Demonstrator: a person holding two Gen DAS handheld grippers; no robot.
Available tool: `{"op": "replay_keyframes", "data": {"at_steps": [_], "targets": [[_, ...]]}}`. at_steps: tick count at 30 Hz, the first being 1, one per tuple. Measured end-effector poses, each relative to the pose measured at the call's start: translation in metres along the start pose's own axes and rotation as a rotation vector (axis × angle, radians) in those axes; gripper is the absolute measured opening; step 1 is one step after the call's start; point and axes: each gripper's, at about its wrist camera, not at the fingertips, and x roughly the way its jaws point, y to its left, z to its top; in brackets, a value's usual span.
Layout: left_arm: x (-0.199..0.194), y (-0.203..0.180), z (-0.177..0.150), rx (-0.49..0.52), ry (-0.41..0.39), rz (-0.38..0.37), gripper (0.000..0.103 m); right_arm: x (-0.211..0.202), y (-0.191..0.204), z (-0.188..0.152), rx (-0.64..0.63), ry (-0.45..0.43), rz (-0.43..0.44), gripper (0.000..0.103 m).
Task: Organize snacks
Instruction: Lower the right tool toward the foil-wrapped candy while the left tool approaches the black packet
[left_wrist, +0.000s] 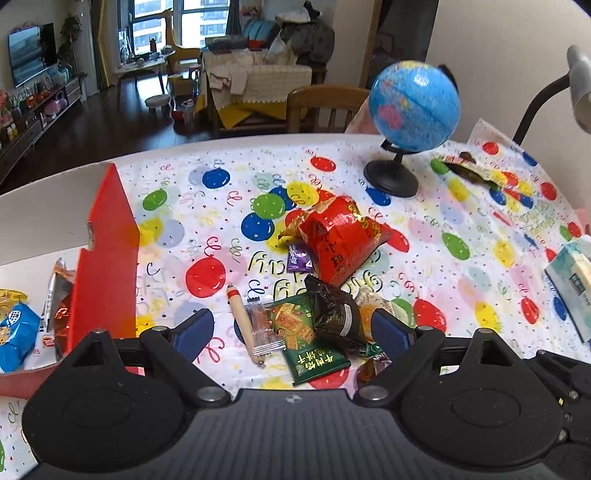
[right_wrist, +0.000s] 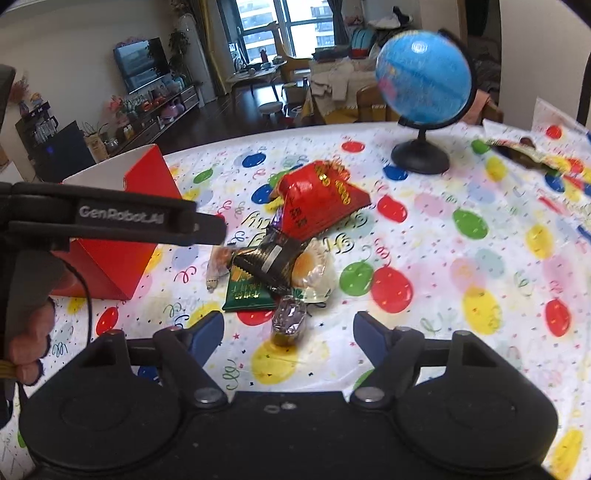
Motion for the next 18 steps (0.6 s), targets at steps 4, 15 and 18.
{"op": "replay_keyframes", "data": {"at_steps": [4, 15, 18], "targets": [[0.017, -0.005, 0.004, 0.013, 0.036, 0.003, 0.092, 0.015, -0.001, 0.000, 0.002, 0.026, 0.019, 0.072], [0.060, -0.016, 0.012, 0.014, 0.125, -0.033, 0.080, 0.043, -0.006, 0.002, 0.030, 0.080, 0.069, 0.055], [0.069, -0.016, 0.013, 0.011, 0.157, -0.057, 0.072, 0.048, -0.007, 0.002, 0.039, 0.084, 0.077, 0.051]]}}
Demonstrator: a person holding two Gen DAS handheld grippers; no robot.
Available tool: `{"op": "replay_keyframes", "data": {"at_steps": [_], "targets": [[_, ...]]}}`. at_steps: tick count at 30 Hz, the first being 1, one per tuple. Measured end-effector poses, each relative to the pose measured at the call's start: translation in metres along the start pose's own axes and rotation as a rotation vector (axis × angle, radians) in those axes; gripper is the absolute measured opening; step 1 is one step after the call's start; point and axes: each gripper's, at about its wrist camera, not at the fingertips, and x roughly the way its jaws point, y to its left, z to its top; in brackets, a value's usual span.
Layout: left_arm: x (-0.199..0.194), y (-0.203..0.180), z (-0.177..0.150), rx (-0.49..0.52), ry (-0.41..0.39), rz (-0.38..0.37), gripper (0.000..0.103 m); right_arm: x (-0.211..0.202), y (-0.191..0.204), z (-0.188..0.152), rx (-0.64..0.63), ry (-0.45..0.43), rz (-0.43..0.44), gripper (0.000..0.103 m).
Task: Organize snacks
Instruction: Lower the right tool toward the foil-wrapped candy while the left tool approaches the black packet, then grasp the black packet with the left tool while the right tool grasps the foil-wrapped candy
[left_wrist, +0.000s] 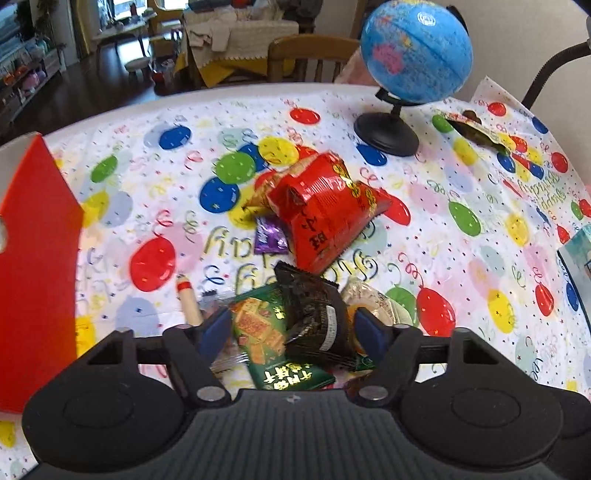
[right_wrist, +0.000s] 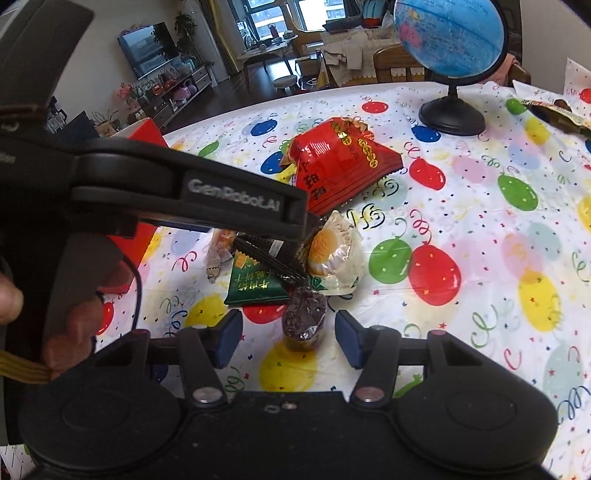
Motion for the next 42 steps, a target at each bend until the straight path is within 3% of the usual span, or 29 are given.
{"op": "replay_keyframes", "data": {"at_steps": [6, 12, 15, 29, 42], "targets": [[0.012, 0.002, 0.004, -0.064, 0.047, -0.074, 0.064, 0.007, -0.004, 0.002, 0.027, 0.015, 0.017, 0.045], [0.013, 0.004, 0.009, -0.092, 0.058, -0.114, 0.048, 0.009, -0.009, 0.001, 0.043, 0.015, 0.013, 0.027], [0.014, 0.013, 0.009, -0.131, 0.069, -0.123, 0.040, 0.008, -0.010, 0.000, 0.046, 0.015, 0.016, 0.025], [-0.004, 0.019, 0.002, -0.154, 0.038, -0.121, 0.035, -0.010, -0.007, -0.003, 0.052, -0.009, -0.016, 0.025], [-0.070, 0.022, -0.008, -0.145, -0.063, -0.116, 0.035, -0.056, 0.011, 0.002, 0.038, -0.079, -0.035, 0.025]]}}
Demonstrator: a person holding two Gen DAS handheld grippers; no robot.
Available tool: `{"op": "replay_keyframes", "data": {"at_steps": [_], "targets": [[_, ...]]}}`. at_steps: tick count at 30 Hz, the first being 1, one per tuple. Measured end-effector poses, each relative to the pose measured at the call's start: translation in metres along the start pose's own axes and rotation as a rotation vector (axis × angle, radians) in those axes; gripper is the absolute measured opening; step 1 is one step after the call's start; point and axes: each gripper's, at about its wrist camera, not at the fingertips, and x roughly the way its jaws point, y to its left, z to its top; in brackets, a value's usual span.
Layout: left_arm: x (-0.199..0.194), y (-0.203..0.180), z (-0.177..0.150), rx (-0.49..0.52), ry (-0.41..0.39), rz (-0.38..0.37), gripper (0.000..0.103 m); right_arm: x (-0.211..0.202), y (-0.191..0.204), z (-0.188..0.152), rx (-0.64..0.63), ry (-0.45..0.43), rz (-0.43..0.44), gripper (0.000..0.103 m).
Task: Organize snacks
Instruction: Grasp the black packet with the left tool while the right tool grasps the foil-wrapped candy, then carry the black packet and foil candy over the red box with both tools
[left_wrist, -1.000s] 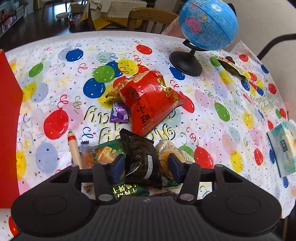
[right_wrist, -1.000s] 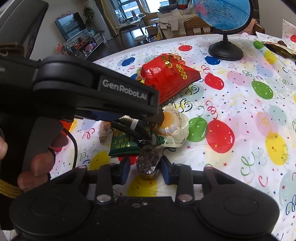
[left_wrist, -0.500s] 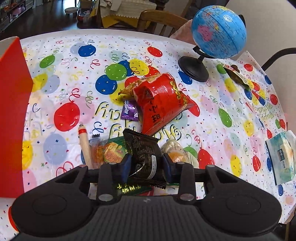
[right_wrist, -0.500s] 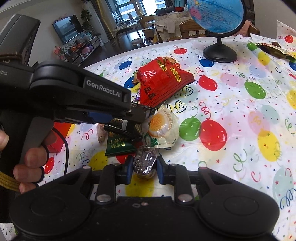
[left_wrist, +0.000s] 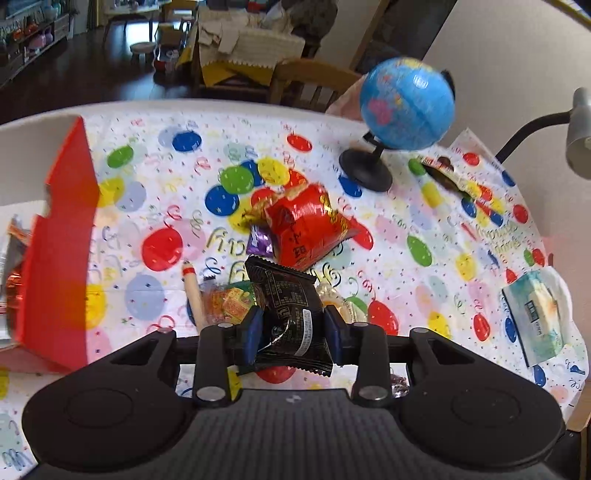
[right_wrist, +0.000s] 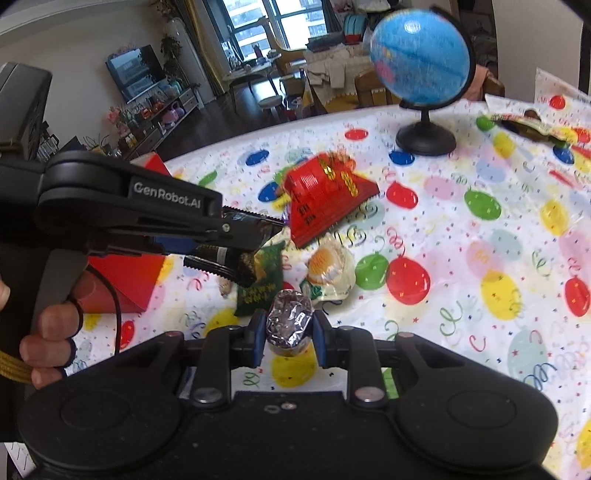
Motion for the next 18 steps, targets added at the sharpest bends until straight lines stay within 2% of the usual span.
{"op": "replay_keyframes", "data": {"at_steps": [8, 18], "targets": [[-0.050, 0.014, -0.004, 0.008, -0.063, 0.004, 0.035, -0.024, 0.031, 0.015, -0.047, -0.059, -0.011, 0.025], [-0.115, 0.063, -0.004, -0.023, -0.145, 0.014, 0.035, -0.032, 0.095, 0.028, -0.100, -0.104, 0.012, 0.025]]}}
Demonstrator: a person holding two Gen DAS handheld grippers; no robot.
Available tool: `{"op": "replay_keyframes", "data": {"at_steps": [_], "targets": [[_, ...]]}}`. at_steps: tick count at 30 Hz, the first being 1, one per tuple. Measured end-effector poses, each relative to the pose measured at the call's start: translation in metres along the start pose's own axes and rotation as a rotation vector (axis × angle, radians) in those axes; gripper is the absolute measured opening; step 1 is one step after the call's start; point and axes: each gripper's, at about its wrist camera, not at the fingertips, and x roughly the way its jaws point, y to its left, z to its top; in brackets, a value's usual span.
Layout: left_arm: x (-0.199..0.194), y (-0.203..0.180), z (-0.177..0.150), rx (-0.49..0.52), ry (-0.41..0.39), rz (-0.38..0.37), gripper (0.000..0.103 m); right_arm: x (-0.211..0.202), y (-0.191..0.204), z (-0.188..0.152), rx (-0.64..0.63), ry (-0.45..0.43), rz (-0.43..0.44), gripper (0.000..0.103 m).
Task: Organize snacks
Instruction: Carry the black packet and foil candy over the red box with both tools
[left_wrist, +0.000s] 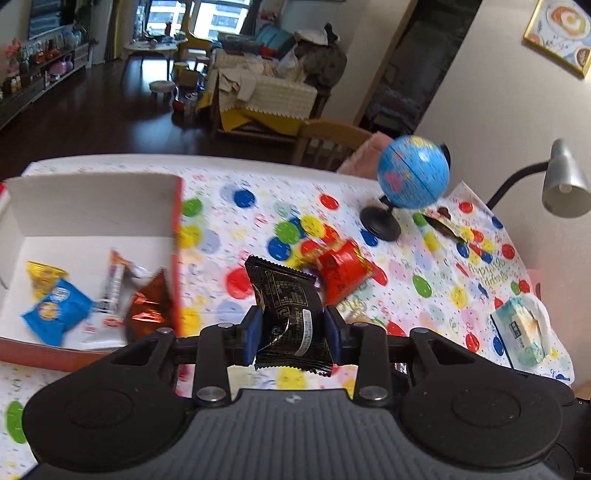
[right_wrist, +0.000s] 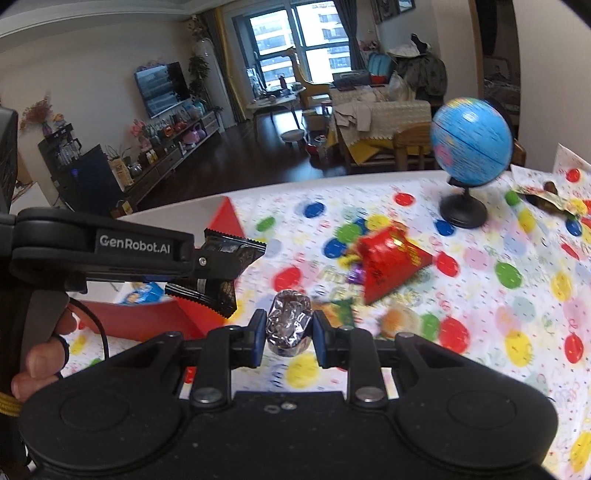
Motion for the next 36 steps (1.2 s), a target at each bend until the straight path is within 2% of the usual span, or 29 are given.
{"op": "replay_keyframes", "data": {"at_steps": [10, 18, 27, 36], "targets": [[-0.050, 0.064, 0.014, -0.022, -0.073, 0.041, 0.035, 0.013, 0.070, 0.019, -0.051, -0.033, 0.040, 0.025], [-0.071, 0.120, 0.021, -0.055, -0.101, 0.099, 0.035, 0.038, 0.122, 0.029, -0.078, -0.027, 0.067, 0.025], [-0.076, 0.173, 0.024, -0.096, -0.096, 0.163, 0.035, 0.076, 0.159, 0.035, -0.109, 0.016, 0.074, 0.025], [-0.055, 0.217, 0.028, -0.111, -0.055, 0.227, 0.035, 0.118, 0.184, 0.036, -0.142, 0.076, 0.077, 0.025]]}}
